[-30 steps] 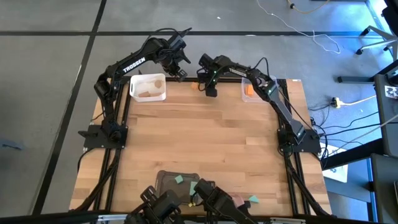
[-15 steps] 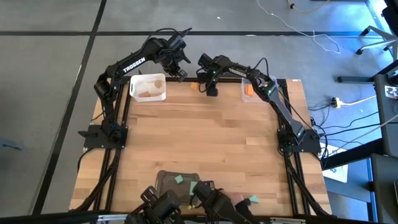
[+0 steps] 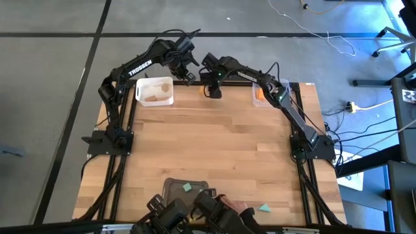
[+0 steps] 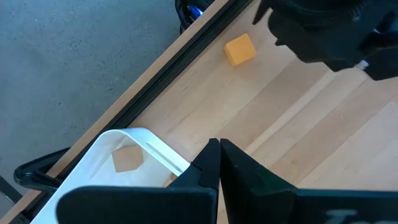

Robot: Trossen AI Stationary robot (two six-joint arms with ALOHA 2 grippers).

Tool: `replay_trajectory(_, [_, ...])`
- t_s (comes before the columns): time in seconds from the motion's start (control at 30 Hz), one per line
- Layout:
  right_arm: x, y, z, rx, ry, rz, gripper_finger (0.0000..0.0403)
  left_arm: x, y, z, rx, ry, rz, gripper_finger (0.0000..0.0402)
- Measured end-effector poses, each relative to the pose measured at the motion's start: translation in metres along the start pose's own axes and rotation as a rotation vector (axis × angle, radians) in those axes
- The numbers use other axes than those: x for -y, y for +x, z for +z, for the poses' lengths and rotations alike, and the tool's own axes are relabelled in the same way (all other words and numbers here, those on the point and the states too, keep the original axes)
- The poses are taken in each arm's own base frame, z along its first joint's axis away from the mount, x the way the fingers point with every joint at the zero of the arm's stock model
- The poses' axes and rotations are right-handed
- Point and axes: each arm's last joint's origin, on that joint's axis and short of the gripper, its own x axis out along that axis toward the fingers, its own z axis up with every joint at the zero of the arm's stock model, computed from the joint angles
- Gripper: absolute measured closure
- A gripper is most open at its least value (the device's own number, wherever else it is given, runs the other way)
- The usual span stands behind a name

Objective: Sort & place blocks by color
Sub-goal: Put the yellow block into the transparent bin

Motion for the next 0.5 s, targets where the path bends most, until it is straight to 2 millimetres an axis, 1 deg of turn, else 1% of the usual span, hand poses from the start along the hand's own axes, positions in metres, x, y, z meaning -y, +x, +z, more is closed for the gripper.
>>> replay_trajectory(0.1, [0.0016,0.0000,0.0020,0.023,0.039,-0.013,0.0216,0.0000,0.0000,0.0000,0.000,0.000,0.000,0.0401])
replay_trajectory(0.17, [0.0017,0.0000,0.0040,0.044,0.035,-0.013,0.0210,0.0000,0.0000,0.0000,0.000,0.001,0.000,0.0401])
replay_trajectory(0.33, [-0.0016,-0.0002,0.0069,0.135,0.056,0.096,0.0207,0.0000,0.0000,0.0000,0.000,0.003,0.000,0.0401])
replay_trajectory(0.5, [0.0010,0.0094,0.0073,0.139,0.059,0.063,0.0207,0.0001,0.0000,0.0000,0.000,0.004,0.000,0.0401])
